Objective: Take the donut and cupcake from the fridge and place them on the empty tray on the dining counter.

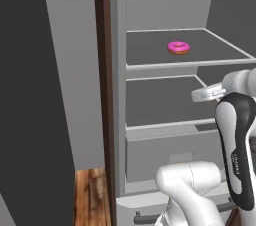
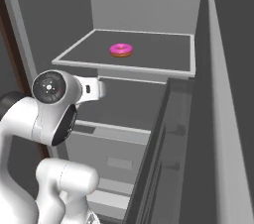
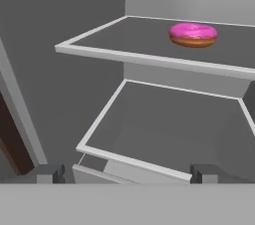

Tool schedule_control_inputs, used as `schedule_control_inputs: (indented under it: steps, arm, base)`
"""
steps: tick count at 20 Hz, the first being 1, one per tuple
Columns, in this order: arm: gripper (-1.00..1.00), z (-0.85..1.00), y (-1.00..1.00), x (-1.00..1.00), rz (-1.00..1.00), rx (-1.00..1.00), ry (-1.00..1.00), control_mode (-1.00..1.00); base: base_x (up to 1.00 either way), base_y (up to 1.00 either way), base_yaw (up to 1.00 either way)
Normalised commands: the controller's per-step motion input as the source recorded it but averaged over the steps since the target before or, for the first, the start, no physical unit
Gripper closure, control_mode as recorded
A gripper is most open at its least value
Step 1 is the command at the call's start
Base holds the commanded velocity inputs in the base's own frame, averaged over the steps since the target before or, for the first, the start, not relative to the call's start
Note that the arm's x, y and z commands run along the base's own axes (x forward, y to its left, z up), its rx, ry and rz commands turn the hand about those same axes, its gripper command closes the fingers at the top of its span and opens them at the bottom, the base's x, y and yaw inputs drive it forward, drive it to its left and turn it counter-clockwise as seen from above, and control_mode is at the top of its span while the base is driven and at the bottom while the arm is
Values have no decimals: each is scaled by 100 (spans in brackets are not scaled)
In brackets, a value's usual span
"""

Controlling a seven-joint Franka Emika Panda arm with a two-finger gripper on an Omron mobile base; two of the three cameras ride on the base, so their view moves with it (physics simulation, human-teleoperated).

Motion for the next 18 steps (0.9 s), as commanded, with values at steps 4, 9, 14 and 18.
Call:
schedule_control_inputs:
  steps: [4, 9, 14, 18]
  arm:
    - [-100, 49, -6, -16, 0, -4, 0, -100]
    - [-100, 41, -7, 0, 0, -5, 0, -100]
    - [-100, 45, 0, 0, 0, -1, 0, -100]
    - [-100, 31, 0, 18, 0, 0, 0, -100]
  base:
    - [0, 0, 0]
    - [0, 0, 0]
    - [0, 0, 0]
    - [0, 0, 0]
